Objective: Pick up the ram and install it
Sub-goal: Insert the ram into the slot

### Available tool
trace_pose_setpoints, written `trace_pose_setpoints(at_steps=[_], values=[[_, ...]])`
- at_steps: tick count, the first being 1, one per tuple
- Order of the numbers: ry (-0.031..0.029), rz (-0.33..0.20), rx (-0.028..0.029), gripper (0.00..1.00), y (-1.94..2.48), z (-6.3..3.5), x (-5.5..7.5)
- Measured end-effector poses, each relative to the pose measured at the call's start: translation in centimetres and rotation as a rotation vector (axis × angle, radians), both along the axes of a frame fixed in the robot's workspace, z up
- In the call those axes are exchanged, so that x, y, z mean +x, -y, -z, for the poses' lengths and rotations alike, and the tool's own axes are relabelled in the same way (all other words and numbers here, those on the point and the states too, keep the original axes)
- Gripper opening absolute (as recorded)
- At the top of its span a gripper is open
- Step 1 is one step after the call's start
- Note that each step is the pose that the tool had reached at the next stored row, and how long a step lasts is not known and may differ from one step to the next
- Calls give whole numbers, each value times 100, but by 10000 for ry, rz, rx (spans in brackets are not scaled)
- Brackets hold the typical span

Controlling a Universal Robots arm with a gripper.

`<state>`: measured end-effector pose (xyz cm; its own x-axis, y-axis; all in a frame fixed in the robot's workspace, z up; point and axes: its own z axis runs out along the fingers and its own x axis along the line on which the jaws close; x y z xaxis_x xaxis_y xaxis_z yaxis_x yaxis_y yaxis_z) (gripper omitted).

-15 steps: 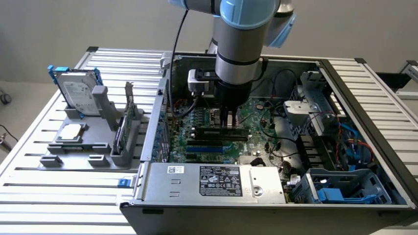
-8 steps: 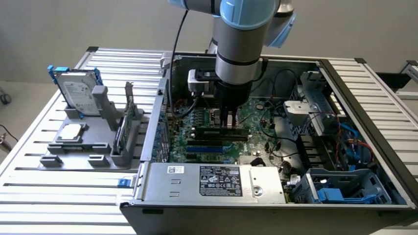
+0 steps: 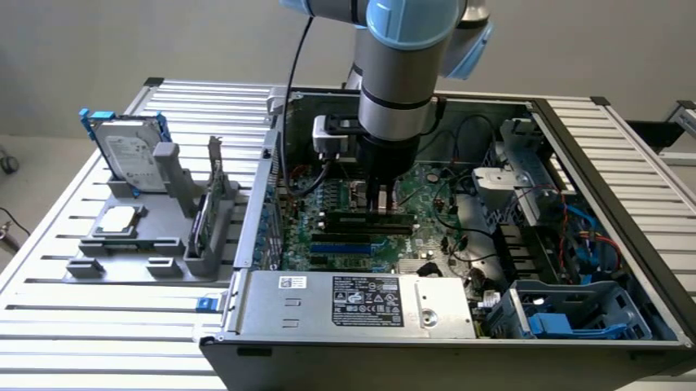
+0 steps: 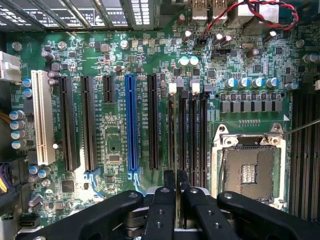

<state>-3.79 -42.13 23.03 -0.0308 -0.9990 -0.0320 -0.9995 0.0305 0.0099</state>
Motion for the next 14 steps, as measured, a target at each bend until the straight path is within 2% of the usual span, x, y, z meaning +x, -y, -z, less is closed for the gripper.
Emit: trace_pose_setpoints(at_steps=[8,14], values=[[-17,0,25,14,8,0,0],[-20,-1,67,14,17,1,2]])
